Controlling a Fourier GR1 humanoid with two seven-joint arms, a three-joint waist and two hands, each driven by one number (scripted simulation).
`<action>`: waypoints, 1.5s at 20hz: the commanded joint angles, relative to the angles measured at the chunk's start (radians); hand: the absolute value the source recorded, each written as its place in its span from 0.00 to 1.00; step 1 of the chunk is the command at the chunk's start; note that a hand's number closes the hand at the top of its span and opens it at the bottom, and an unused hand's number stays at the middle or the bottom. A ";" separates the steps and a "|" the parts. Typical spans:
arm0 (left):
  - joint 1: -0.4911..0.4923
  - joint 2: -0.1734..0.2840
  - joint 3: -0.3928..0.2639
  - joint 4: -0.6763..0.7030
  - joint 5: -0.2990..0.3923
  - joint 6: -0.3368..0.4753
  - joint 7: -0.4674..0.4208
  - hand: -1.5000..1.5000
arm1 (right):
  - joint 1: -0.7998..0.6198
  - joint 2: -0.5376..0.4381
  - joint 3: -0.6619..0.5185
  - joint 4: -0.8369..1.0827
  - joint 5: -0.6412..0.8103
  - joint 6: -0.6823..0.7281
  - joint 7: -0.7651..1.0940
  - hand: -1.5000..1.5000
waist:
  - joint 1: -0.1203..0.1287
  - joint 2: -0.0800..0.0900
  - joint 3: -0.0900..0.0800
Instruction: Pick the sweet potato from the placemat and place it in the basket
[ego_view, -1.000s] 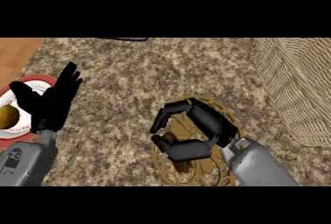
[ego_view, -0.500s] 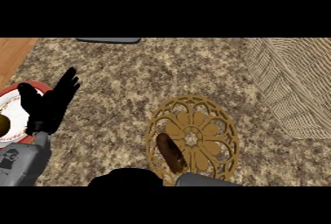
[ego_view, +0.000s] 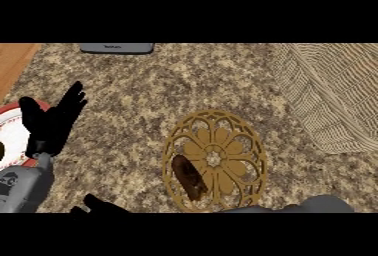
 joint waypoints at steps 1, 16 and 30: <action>0.006 0.003 0.003 0.014 0.002 -0.014 -0.003 0.50 | -0.215 0.005 -0.055 0.039 0.059 0.120 0.191 0.00 | 0.001 -0.003 -0.001; -0.020 -0.005 0.039 0.032 -0.017 -0.013 -0.020 0.50 | -0.589 0.005 -0.338 0.240 -0.638 0.479 0.481 0.00 | -0.015 0.011 0.002; 0.077 -0.009 0.086 -0.050 -0.028 -0.051 -0.027 0.50 | -0.201 -0.151 -0.401 -0.071 -0.458 0.490 0.346 0.00 | -0.025 0.018 0.005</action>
